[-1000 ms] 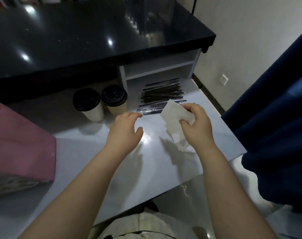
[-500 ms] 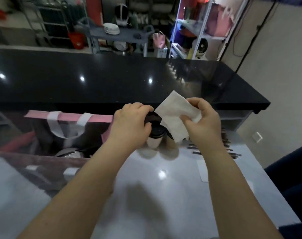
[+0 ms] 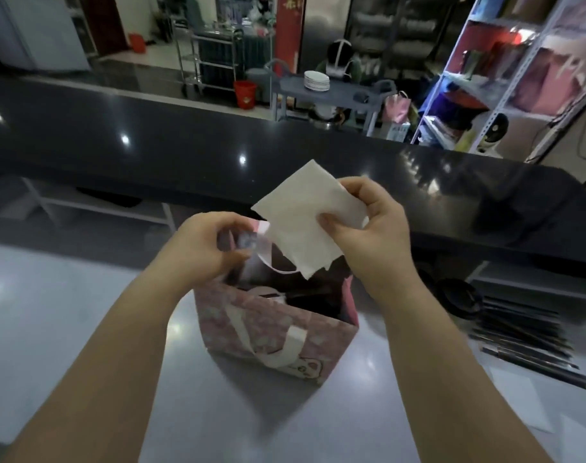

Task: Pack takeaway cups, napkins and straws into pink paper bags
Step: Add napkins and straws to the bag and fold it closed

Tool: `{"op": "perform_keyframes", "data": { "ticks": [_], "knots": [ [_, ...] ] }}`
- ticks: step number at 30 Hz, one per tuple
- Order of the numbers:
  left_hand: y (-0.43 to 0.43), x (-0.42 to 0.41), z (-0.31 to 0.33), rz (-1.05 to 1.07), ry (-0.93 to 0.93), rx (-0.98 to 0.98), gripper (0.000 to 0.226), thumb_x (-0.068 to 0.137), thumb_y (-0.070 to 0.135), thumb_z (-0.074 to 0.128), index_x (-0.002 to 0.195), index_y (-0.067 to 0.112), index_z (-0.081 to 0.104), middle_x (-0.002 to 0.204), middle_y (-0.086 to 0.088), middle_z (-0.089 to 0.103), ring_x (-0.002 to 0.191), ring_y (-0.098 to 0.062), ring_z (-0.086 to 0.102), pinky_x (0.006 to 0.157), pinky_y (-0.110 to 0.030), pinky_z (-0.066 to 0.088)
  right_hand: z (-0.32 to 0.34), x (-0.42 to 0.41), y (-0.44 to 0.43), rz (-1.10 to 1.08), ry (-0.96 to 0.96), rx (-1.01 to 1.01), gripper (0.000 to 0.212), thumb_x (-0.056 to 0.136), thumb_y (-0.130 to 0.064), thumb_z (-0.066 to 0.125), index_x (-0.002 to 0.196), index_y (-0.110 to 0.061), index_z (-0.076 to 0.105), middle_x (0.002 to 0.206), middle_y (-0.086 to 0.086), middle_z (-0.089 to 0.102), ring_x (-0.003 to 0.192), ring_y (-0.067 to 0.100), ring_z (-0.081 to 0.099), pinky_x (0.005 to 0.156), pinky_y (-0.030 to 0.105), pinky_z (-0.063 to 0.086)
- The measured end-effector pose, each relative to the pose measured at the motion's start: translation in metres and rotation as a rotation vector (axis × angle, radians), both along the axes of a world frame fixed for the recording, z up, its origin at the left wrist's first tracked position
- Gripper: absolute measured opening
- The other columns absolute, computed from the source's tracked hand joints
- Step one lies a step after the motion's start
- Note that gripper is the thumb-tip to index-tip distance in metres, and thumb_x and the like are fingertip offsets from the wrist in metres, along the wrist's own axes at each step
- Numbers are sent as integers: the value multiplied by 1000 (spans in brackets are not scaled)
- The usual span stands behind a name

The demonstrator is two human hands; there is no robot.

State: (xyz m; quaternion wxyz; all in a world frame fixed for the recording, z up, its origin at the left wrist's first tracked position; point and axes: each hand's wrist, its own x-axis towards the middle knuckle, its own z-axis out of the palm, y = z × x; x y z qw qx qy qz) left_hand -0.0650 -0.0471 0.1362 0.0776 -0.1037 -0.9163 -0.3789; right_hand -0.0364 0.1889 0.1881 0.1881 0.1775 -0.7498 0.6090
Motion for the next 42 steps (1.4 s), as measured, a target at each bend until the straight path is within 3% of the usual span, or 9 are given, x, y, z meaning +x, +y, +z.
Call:
{"op": "perform_keyframes", "data": {
  "ticks": [3,5,9,14,21,29,32,37,42],
  "knots": [
    [-10,-11,-7,-122,-13,-7,50,73,14,79,87,58,62,91,33,63,91,7,60,72,-17,45,-21,-10,-22,23,-115,86,38,81,-4,71,85,-41,63,92,-26,62,89,-6,58,63,14,51],
    [-12,-20,-14,-169,-62,-42,42,72,14,76,91,50,66,88,24,63,91,-4,62,73,-29,51,-36,-17,-29,60,-198,166,40,80,0,69,80,-40,62,88,-27,62,84,-9,58,58,9,47],
    [-16,-31,-22,-185,-123,-143,57,66,31,75,117,50,58,116,14,53,113,-15,49,90,-40,50,-58,-36,-31,-5,-305,496,33,82,-1,62,83,-34,62,92,-16,60,88,2,57,64,11,43],
    [-19,-35,-22,-225,-135,-130,90,65,27,82,137,54,35,148,14,34,140,-14,21,110,-42,36,-59,-55,-30,-124,-159,684,28,86,3,57,90,-25,62,96,-11,53,91,6,50,73,11,40],
    [-14,-32,-22,-288,-128,-166,96,69,29,84,143,54,28,159,17,18,146,-11,6,115,-45,22,-65,-48,-29,-79,47,970,35,80,1,68,113,-12,67,117,1,59,112,19,45,97,30,39],
    [-15,-25,-28,-294,-57,-79,80,76,33,78,142,49,36,156,13,27,145,-13,11,116,-44,21,-55,-33,-14,-101,-25,746,33,82,-8,73,109,-24,66,103,-15,58,98,2,51,84,20,46],
    [-16,-22,-32,-266,13,-5,67,80,27,76,139,40,46,145,14,41,140,-14,25,115,-47,29,-53,-25,-2,-187,23,648,31,83,-2,70,104,-23,68,99,-14,62,93,2,53,79,12,44],
    [-23,-12,-38,-175,103,227,47,82,23,75,123,41,59,121,28,56,118,5,49,103,-37,46,-66,-9,26,-326,55,542,29,81,-5,73,103,-24,69,102,-17,61,105,6,52,90,19,41],
    [-37,4,-57,-118,-13,462,55,69,57,77,120,48,59,121,25,59,114,1,56,91,-31,52,-100,17,46,-366,-140,171,34,84,-21,73,115,-29,63,111,-12,63,105,5,59,90,19,50]
  ]
}}
